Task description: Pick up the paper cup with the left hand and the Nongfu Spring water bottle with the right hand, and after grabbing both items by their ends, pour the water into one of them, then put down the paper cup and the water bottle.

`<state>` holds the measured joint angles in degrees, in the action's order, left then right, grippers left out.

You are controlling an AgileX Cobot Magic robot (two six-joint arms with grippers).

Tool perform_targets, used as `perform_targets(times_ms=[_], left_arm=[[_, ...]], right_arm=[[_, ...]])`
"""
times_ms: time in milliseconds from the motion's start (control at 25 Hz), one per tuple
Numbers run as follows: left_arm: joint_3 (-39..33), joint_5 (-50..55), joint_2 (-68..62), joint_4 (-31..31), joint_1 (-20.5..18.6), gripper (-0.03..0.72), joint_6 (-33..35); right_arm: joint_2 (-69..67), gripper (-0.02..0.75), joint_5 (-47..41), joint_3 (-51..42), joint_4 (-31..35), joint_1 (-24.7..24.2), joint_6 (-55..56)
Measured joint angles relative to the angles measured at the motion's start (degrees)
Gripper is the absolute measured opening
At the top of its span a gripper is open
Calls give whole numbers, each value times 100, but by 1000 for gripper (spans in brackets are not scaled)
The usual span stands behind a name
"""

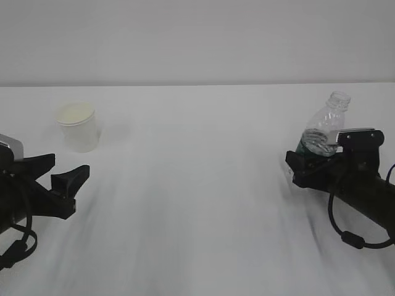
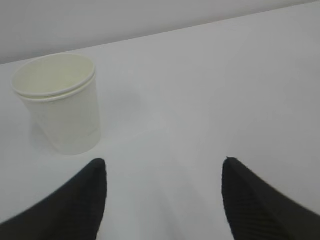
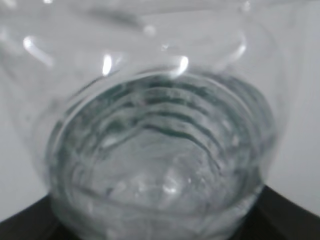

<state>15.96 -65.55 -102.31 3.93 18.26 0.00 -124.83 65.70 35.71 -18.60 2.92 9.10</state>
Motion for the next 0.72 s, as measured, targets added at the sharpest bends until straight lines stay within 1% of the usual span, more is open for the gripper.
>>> perform_targets(times_ms=[160, 320, 400, 720], left_arm=[[0, 0, -11, 0, 0, 515, 0], [0, 0, -11, 0, 0, 515, 0], [0, 0, -11, 0, 0, 515, 0], [0, 0, -11, 0, 0, 514, 0]], right_arm=[[0, 496, 0, 0, -9, 0, -23], [0, 592, 0, 0, 4, 0, -27], [0, 619, 0, 0, 73, 0, -27], [0, 631, 0, 39, 108, 0, -27]])
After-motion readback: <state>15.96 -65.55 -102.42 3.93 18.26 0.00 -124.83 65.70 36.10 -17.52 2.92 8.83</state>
